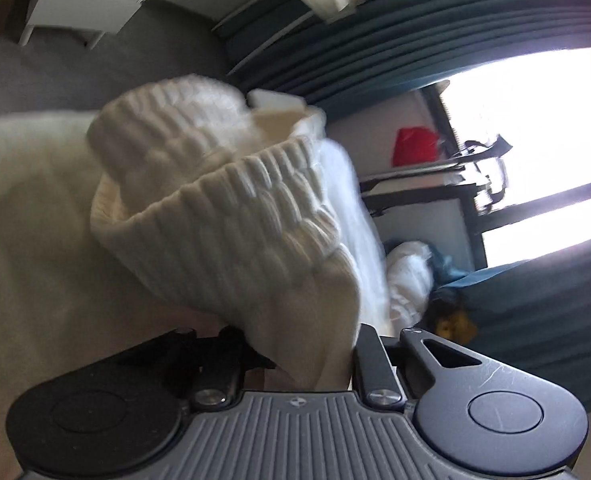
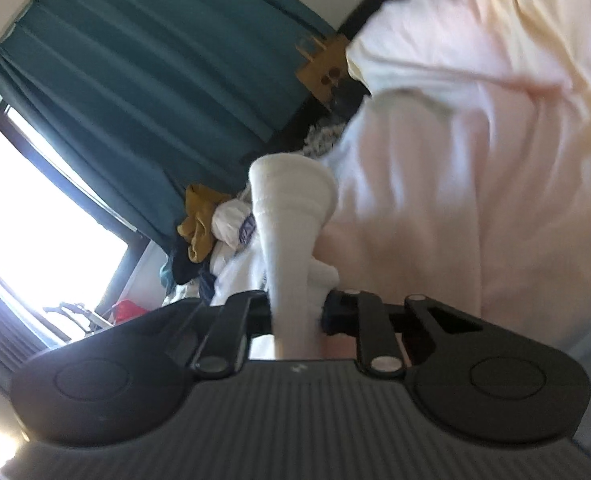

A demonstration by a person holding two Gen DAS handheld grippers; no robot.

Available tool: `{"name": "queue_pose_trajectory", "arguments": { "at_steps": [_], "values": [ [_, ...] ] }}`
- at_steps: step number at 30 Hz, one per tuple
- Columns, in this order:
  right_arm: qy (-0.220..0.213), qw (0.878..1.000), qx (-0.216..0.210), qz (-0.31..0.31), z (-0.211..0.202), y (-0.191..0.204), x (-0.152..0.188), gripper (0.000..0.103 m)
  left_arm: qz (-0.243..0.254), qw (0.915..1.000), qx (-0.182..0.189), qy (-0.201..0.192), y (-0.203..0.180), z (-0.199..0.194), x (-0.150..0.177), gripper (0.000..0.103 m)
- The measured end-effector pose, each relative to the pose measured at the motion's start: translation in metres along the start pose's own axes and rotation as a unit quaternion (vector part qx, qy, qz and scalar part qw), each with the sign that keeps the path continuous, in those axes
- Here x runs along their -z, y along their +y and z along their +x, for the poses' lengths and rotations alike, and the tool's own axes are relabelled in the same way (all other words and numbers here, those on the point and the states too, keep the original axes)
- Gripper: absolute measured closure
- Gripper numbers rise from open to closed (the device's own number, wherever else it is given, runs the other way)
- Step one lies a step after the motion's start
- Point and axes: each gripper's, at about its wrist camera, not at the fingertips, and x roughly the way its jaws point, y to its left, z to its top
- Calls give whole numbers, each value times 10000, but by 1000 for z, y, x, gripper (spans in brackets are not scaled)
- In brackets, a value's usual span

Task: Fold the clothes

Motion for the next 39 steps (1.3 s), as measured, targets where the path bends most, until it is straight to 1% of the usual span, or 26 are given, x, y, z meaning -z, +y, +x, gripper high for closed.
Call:
{"name": "queue_pose_trajectory", "arguments": {
  "at_steps": [5, 8, 10, 11, 12, 14, 15, 17, 19, 21, 24, 25, 27, 29, 30, 31, 32, 33, 35, 36, 37, 38, 39],
  "values": [
    [-152, 9995, 109, -248, -46, 31, -13, 88, 313, 9992, 176, -167, -22, -36, -15, 89],
    [-184, 9995, 249, 60, -80, 29, -3, 88, 608, 9975, 140, -337, -28, -61, -25, 89],
    [-176, 9980, 321, 506, -101, 18, 8, 88, 513, 9983, 87, -277, -20, -75, -33, 89],
    [-166, 9970, 368, 661, -112, 13, 14, 88, 460, 9986, 51, -245, -15, -84, -37, 89],
    [-208, 9962, 388, 748, -126, 7, 20, 88, 511, 9984, -1, -231, -10, -95, -39, 89],
    [-435, 9941, 312, 939, -159, -2, 33, 88, 653, 9974, -122, -267, -3, -121, -40, 89],
    [-531, 9924, 314, 1067, -175, -7, 39, 88, 659, 9974, -155, -226, 2, -131, -41, 89],
    [-611, 9887, 539, 1259, -199, -16, 46, 88, 639, 9976, -225, -117, 18, -151, -47, 89],
    [-567, 9841, 893, 1429, -213, -26, 48, 88, 706, 9970, -326, 4, 36, -163, -47, 88],
    [-450, 9820, 1262, 1330, -217, -36, 53, 88, 815, 9961, -301, 120, 57, -172, -43, 88],
    [-96, 9811, 1612, 1066, -208, -56, 60, 88, 994, 9945, -239, 242, 83, -185, -37, 87],
    [-19, 9805, 1653, 1064, -205, -64, 61, 88, 1030, 9940, -239, 285, 84, -187, -35, 86],
    [104, 9763, 1694, 1346, -203, -81, 66, 88, 1103, 9929, -238, 373, 88, -191, -31, 84],
    [146, 9729, 1607, 1656, -203, -94, 70, 88, 1184, 9916, -247, 458, 91, -196, -26, 82],
    [182, 9740, 1599, 1593, -202, -96, 71, 88, 1271, 9903, -293, 488, 92, -201, -24, 81],
    [239, 9763, 1639, 1392, -201, -93, 71, 88, 1354, 9890, -335, 488, 92, -205, -21, 79],
    [277, 9783, 1678, 1180, -200, -90, 72, 88, 1441, 9876, -380, 485, 91, -210, -18, 74],
    [291, 9796, 1700, 1028, -199, -87, 72, 88, 1547, 9859, -430, 461, 90, -217, -15, 72],
    [283, 9808, 1677, 958, -200, -85, 72, 88, 1816, 9814, -502, 366, 85, -236, -5, 64],
    [285, 9810, 1655, 967, -201, -85, 73, 88, 1967, 9785, -526, 329, 80, -245, 2, 63],
    [303, 9813, 1640, 965, -201, -86, 73, 88, 2173, 9741, -550, 288, 74, -255, 8, 59],
    [321, 9817, 1637, 921, -201, -87, 73, 88, 2404, 9685, -600, 251, 65, -262, 14, 58],
    [336, 9822, 1638, 860, -201, -86, 74, 88, 2669, 9610, -686, 232, 58, -269, 21, 58]
  ]
}}
